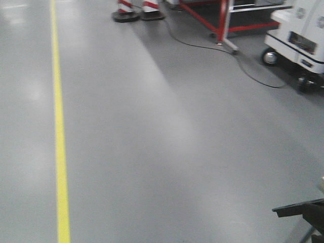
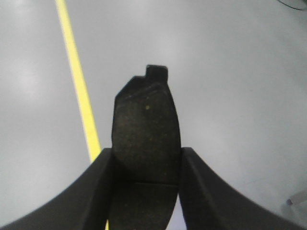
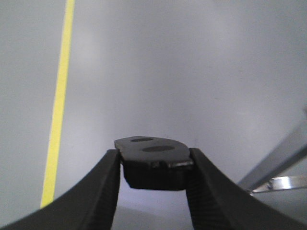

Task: Move and align brake pads A on conveyor
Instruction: 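Drive the base away from the table toward the conveyor, holding pads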

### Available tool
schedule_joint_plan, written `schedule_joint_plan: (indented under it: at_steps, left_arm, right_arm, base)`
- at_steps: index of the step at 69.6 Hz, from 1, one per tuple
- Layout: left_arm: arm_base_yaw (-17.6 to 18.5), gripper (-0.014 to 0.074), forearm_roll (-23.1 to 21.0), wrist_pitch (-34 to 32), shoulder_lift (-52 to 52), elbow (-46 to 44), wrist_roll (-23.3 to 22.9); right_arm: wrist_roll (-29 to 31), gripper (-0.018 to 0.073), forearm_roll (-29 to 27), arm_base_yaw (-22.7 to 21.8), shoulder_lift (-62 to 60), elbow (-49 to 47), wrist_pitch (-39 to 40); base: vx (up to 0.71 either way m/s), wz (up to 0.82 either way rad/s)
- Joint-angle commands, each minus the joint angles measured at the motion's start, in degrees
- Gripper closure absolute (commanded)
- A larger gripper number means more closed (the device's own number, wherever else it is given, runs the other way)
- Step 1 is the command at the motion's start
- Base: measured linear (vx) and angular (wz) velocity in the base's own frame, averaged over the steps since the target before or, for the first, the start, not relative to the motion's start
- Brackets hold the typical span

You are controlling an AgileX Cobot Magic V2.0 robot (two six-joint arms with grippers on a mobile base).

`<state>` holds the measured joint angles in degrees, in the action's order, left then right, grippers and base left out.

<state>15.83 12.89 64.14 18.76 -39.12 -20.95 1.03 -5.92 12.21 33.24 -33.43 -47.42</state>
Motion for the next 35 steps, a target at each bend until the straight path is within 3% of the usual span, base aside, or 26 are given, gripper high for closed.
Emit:
schedule_joint_plan:
  at_steps: [1,35]
  left_arm:
    - [-0.03,0.0602,0.92,-4.36,0.81,-1.48,-0.47]
    - [-0.03,0.0602,0.92,-4.36,0.81,-1.48,-0.47]
  right_arm:
    - [0.6,0.0571,-0.16,-0.09,0.13,-1.68,4.25]
    - [0.6,0.0571,0.06,-0.09,0.13,-1.68,4.2]
  base:
    - [-0.16,0.64]
    - [-0.13,0.52]
